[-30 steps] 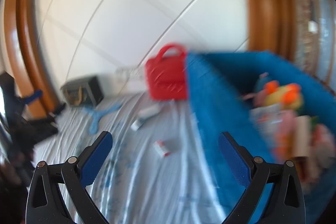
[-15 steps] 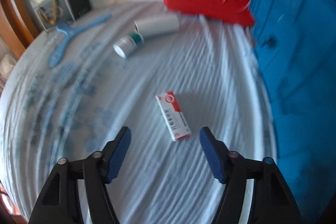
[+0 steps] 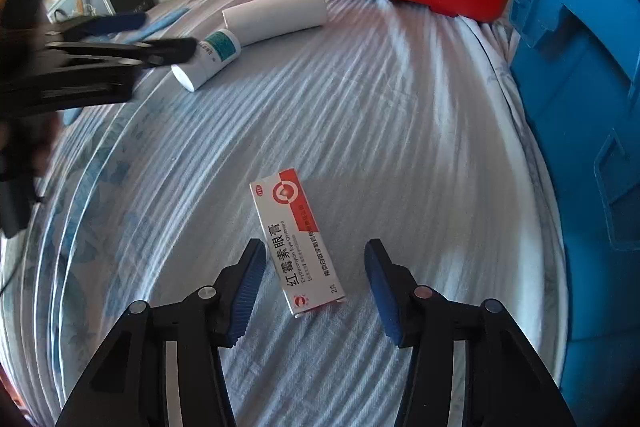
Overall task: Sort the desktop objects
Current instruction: 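Grasp the white pill bottle with the left tool while the right tool grasps the red-and-white ointment box, then lift the pill bottle and ointment box and carry both over the bin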
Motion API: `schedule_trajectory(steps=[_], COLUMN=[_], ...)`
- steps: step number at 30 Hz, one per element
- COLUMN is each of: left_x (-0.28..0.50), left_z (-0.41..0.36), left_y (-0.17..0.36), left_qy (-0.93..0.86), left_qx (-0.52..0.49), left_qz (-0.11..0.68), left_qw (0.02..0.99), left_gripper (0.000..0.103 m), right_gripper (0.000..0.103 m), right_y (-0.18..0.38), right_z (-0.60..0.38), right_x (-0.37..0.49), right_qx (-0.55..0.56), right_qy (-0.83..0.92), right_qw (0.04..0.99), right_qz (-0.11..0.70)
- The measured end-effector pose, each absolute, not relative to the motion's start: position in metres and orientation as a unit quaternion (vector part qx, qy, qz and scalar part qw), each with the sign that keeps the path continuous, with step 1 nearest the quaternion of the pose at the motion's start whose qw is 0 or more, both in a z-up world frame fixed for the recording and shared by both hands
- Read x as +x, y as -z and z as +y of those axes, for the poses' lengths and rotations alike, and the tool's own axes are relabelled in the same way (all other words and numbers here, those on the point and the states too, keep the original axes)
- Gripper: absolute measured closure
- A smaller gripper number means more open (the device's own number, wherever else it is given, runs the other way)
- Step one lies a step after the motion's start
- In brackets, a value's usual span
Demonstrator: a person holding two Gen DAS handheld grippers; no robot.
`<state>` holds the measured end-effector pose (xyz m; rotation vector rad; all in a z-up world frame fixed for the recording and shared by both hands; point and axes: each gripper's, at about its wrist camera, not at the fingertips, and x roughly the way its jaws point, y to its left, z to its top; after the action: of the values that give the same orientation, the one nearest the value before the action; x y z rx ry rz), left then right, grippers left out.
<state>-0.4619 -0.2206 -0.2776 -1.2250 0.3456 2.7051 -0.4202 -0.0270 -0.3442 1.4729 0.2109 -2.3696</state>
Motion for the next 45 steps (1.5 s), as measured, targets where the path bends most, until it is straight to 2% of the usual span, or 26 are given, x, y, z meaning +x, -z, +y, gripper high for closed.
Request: schedule_trajectory(steps=[2,4,6,7,8,9,12,17,23,27,36,40,45], left_x=[-0.468,-0.473,-0.475,-0.476,-0.475,-0.473,-0.457,-0.419,-0.359,-0.314,-0.232,-0.212,-0.213], left_z=[-0.218,-0.224,-0.231,-0.236,-0.238,-0.239,-0.236,-0.238,-0.235,-0.215,-0.101,-0.04,0.04], left_y=[0.289,0.302,0.311,0.312,0.312,0.312,0.304,0.267,0.197,0.131,-0.022,-0.059,-0.075], left_qy=[-0.899,-0.889,-0.884,-0.881,-0.88,-0.878,-0.882,-0.896,-0.915,-0.931,-0.946,-0.944,-0.942], left_qx=[-0.416,-0.439,-0.452,-0.458,-0.459,-0.463,-0.45,-0.417,-0.364,-0.301,-0.144,-0.11,-0.107], left_qz=[0.12,0.105,0.074,0.052,0.043,0.047,0.074,0.078,0.089,0.111,0.142,0.141,0.134], left_qw=[0.073,0.078,0.095,0.108,0.111,0.114,0.122,0.131,0.151,0.174,0.254,0.279,0.287], left_gripper=[0.014,0.036,0.05,0.058,0.065,0.07,0.07,0.07,0.07,0.07,0.07,0.069,0.069], right_gripper=[0.053,0.053,0.058,0.061,0.074,0.078,0.078,0.078,0.078,0.078,0.077,0.077,0.077], right_y=[0.346,0.346,0.346,0.346,0.345,0.344,0.34,0.301,0.215,0.146,0.019,-0.017,-0.034], right_z=[-0.03,-0.036,-0.038,-0.041,-0.044,-0.045,-0.039,-0.037,-0.037,-0.034,0.06,0.127,0.201], right_x=[-0.419,-0.418,-0.419,-0.419,-0.418,-0.418,-0.415,-0.394,-0.342,-0.29,-0.169,-0.142,-0.147], right_qx=[0.514,0.508,0.508,0.509,0.51,0.514,0.528,0.499,0.43,0.371,0.26,0.248,0.266], right_qy=[0.836,0.837,0.837,0.836,0.834,0.832,0.825,0.846,0.88,0.907,0.958,0.967,0.963], right_qw=[0.171,0.169,0.17,0.171,0.175,0.175,0.194,0.186,0.199,0.2,0.124,0.049,-0.015], right_qz=[0.085,0.111,0.113,0.116,0.119,0.118,0.056,0.044,0.03,0.02,0.001,0.02,0.031])
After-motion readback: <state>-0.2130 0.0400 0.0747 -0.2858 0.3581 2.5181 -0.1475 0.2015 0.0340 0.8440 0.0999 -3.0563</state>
